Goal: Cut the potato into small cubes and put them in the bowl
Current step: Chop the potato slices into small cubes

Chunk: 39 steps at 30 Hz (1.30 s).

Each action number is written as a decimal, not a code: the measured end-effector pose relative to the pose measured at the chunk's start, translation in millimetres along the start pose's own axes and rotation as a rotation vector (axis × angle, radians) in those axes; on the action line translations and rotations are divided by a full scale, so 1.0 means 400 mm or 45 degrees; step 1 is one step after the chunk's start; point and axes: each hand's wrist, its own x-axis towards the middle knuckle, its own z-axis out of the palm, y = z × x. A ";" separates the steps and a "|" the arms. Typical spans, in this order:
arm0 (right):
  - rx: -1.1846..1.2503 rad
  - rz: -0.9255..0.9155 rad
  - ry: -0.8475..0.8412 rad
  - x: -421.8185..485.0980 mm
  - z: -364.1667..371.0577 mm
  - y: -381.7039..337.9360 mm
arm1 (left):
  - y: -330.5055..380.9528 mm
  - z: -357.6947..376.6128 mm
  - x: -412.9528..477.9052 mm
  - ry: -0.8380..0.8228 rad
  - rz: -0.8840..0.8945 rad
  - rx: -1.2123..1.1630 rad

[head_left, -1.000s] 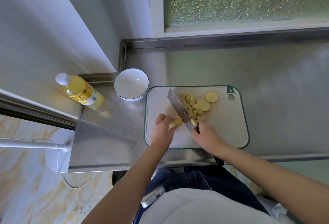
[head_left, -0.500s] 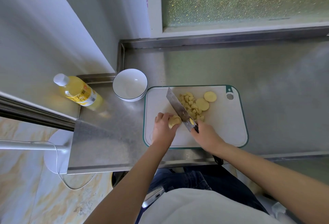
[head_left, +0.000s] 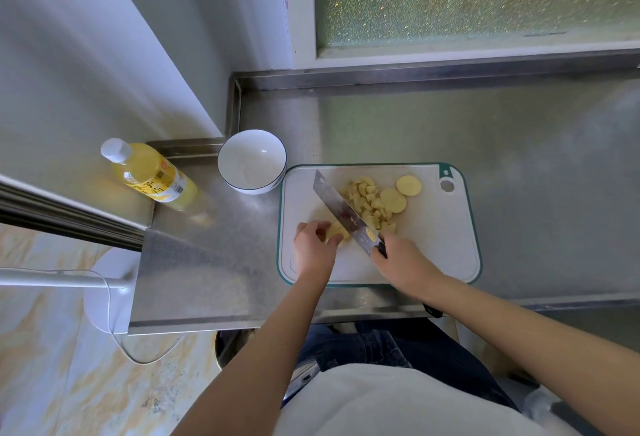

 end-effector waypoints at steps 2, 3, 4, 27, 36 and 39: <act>-0.009 0.012 -0.011 -0.001 0.003 -0.005 | 0.004 -0.001 0.005 -0.004 -0.048 -0.045; -0.018 0.021 -0.017 -0.001 0.003 -0.008 | 0.006 -0.003 0.007 -0.009 -0.063 -0.057; -0.026 0.030 -0.022 -0.001 0.004 -0.011 | 0.008 -0.004 0.009 -0.015 -0.076 -0.064; -0.140 0.078 -0.032 0.022 0.040 -0.029 | 0.009 -0.010 0.034 -0.066 -0.135 -0.043; -0.159 -0.019 0.031 0.035 0.054 -0.011 | 0.005 -0.007 0.034 -0.054 -0.125 -0.026; -0.129 0.006 0.023 0.035 0.051 -0.011 | 0.007 -0.008 0.032 -0.055 -0.102 -0.028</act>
